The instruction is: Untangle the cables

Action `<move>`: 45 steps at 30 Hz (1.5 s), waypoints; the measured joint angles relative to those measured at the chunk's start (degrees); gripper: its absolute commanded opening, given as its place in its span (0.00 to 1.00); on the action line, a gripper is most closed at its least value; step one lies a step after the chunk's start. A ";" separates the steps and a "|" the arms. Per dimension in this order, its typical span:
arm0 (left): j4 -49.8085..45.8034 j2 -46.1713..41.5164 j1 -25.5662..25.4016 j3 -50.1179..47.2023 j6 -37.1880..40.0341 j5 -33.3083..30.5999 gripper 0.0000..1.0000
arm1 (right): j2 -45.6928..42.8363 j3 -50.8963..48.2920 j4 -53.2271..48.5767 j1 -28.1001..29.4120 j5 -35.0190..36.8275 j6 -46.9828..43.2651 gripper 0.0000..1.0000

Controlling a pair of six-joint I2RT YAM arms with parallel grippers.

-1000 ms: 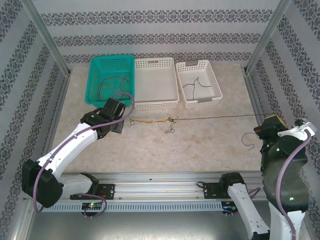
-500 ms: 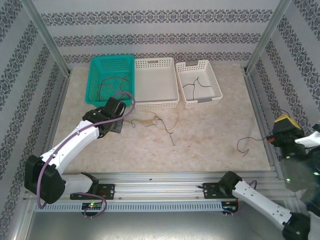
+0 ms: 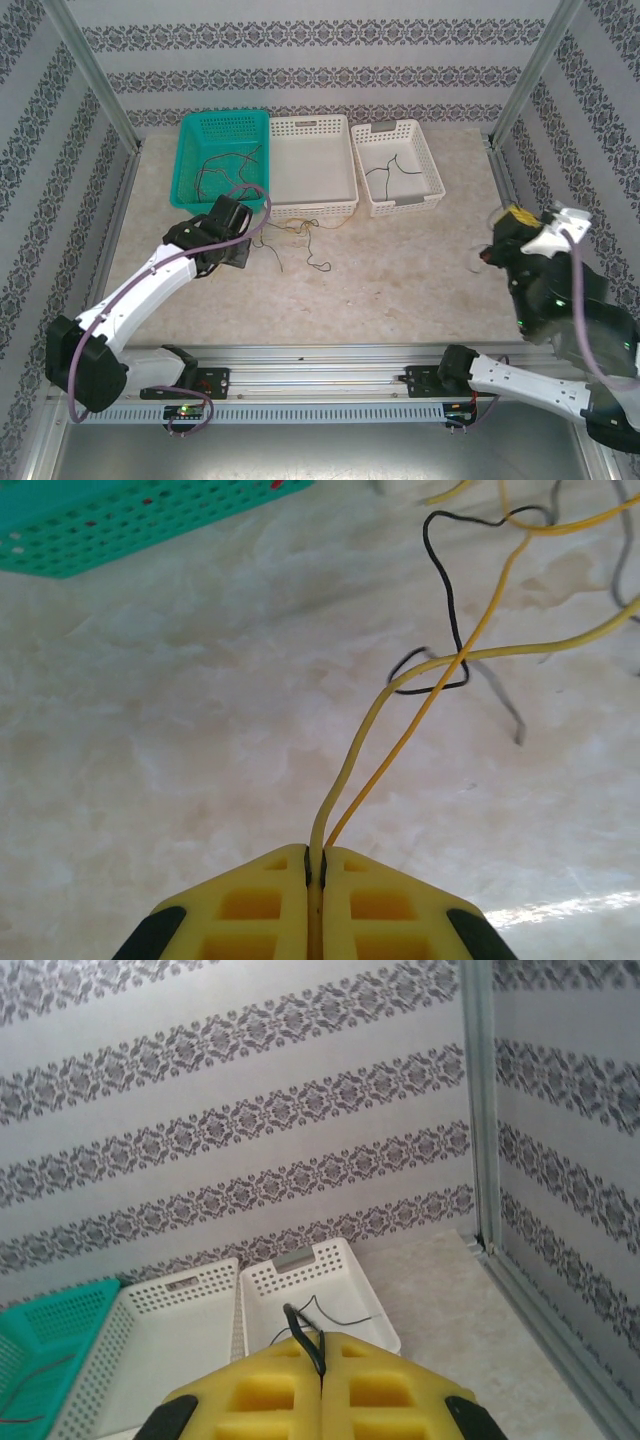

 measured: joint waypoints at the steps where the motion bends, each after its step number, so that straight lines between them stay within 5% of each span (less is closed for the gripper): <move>1: 0.20 -0.52 -0.33 0.00 0.11 0.44 0.00 | 1.20 0.02 1.40 0.00 -0.11 -1.44 0.00; 6: 1.31 -2.40 -1.64 -0.11 0.42 2.45 0.00 | 9.49 3.87 4.04 -4.85 -6.23 -5.68 0.00; 13: 1.88 -2.47 -1.84 -0.13 0.59 2.97 0.00 | 20.39 8.57 1.97 -32.65 -34.60 -0.59 0.00; 19: 2.21 -2.47 -1.97 -0.24 0.61 3.43 0.00 | 30.08 10.86 2.19 -45.11 -53.64 3.50 0.00; 27: 2.40 -2.47 -1.97 -0.24 0.81 4.26 0.00 | 41.66 20.35 2.80 -50.71 -64.61 5.18 0.00; 45: 2.40 -2.45 -1.97 -0.24 1.22 5.07 0.00 | 67.73 46.34 2.25 -54.75 -71.21 6.38 0.00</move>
